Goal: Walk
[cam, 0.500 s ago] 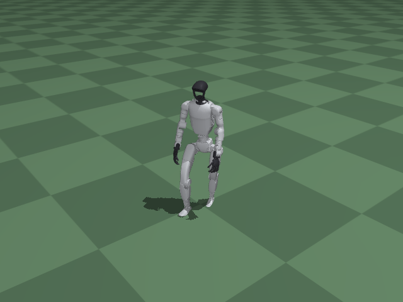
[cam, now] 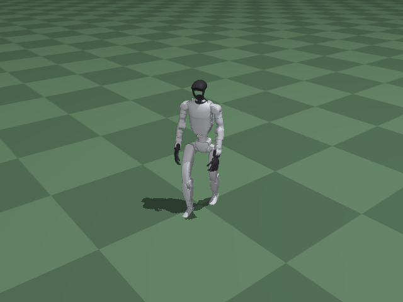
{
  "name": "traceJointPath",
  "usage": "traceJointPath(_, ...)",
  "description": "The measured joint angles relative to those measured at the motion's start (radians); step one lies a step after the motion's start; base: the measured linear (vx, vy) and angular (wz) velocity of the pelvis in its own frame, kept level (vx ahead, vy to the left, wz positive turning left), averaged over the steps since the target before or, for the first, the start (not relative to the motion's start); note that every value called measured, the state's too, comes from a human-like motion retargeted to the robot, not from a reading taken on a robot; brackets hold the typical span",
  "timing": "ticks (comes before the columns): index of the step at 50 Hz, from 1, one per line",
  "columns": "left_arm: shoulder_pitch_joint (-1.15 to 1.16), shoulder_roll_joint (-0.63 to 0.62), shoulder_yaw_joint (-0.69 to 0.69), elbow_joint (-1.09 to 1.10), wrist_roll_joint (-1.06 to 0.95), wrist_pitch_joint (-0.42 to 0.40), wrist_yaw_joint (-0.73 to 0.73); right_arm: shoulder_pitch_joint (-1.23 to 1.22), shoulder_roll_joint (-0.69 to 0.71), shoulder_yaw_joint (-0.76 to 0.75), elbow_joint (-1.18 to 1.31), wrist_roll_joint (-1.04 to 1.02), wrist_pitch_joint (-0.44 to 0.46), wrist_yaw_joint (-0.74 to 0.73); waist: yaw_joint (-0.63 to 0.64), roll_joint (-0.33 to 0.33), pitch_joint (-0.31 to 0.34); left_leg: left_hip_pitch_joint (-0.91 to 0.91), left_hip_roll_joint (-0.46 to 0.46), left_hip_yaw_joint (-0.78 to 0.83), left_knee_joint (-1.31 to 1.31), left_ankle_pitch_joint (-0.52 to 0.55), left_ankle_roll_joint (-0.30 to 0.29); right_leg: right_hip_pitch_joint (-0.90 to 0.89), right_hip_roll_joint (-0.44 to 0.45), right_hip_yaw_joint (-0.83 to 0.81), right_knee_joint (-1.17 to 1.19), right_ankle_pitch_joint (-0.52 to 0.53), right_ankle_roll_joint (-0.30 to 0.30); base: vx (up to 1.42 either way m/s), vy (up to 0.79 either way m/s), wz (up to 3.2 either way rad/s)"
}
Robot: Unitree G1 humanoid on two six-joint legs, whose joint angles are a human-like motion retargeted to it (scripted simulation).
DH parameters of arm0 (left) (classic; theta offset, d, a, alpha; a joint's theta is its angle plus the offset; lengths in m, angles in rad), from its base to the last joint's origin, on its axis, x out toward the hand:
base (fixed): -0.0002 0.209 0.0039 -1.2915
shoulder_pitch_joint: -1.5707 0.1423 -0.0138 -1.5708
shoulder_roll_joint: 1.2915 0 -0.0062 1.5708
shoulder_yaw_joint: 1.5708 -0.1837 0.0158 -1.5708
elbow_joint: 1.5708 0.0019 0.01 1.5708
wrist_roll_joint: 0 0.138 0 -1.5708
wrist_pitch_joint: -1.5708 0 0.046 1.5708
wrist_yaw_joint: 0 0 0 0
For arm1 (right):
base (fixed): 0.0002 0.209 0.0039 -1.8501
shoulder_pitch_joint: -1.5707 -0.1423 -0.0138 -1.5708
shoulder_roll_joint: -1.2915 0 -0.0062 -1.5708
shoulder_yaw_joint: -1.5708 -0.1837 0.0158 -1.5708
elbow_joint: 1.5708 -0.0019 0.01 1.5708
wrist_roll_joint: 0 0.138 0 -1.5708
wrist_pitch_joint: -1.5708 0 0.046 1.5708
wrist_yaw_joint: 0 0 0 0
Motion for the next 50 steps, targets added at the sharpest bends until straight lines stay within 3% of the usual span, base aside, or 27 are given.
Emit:
traceJointPath(14, 0.047, 0.013, -0.018, 0.002, 0.015, -0.029, 0.014, -0.015, 0.002, 0.006, -0.028, -0.003, -0.029, -0.038, 0.008, 0.034, 0.018, -0.011, 0.087, -0.042, 0.310, -0.086, -0.074, 0.121, 0.081, -0.027, 0.034, -0.010, -0.027, 0.00, 0.00, 0.00)
traceJointPath(18, 0.063, 0.020, -0.012, -0.002, 0.013, -0.035, 0.025, -0.018, 0.002, 0.013, -0.042, -0.010, -0.038, -0.052, 0.014, 0.061, 0.028, -0.053, 0.155, -0.034, 0.512, -0.083, -0.119, 0.166, 0.135, -0.042, 0.029, -0.008, -0.045, 0.00, 0.00, 0.00)
traceJointPath(23, 0.076, 0.028, 0.004, -0.011, 0.007, -0.033, 0.038, -0.019, -0.002, 0.024, -0.067, -0.015, -0.046, -0.070, 0.033, 0.108, 0.037, -0.156, 0.291, -0.007, 0.846, 0.004, -0.172, 0.212, 0.223, -0.059, 0.012, -0.015, -0.084, -0.01, 0.00, -0.04)
traceJointPath(26, 0.076, 0.030, 0.013, -0.018, 0.000, -0.025, 0.043, -0.023, -0.006, 0.029, -0.079, -0.020, -0.047, -0.081, 0.053, 0.127, 0.040, -0.234, 0.363, -0.001, 1.013, 0.030, -0.165, 0.233, 0.264, -0.058, 0.000, -0.026, -0.107, -0.03, -0.01, -0.23)
traceJointPath(32, 0.055, 0.038, 0.028, -0.029, -0.015, -0.006, 0.042, -0.047, -0.006, 0.025, -0.078, -0.030, -0.041, -0.096, 0.095, 0.113, 0.050, -0.401, 0.430, 0.011, 1.158, -0.019, -0.090, 0.284, 0.286, -0.027, -0.042, -0.040, -0.122, -0.01, 0.00, -0.18)
traceJointPath(35, 0.050, 0.039, 0.033, -0.035, -0.022, -0.003, 0.039, -0.054, -0.005, 0.024, -0.070, -0.035, -0.038, -0.098, 0.116, 0.097, 0.057, -0.478, 0.428, 0.019, 1.134, -0.062, -0.057, 0.308, 0.281, -0.007, -0.043, -0.058, -0.120, 0.01, 0.02, -0.21)
traceJointPath(40, 0.030, 0.046, 0.040, -0.042, -0.028, -0.006, 0.026, -0.079, -0.006, 0.009, -0.059, -0.037, -0.036, -0.085, 0.131, 0.041, 0.067, -0.571, 0.346, 0.052, 0.927, -0.078, -0.033, 0.363, 0.224, 0.031, -0.088, -0.082, -0.107, 0.00, 0.00, 0.00)
traceJointPath(50, 0.046, 0.034, 0.029, -0.048, -0.012, -0.012, 0.016, -0.084, -0.001, -0.007, -0.036, -0.061, -0.039, -0.073, 0.100, -0.018, 0.045, -0.614, 0.158, 0.071, 0.330, 0.032, -0.052, 0.401, 0.110, 0.040, -0.047, -0.177, -0.094, 0.00, 0.00, 0.00)
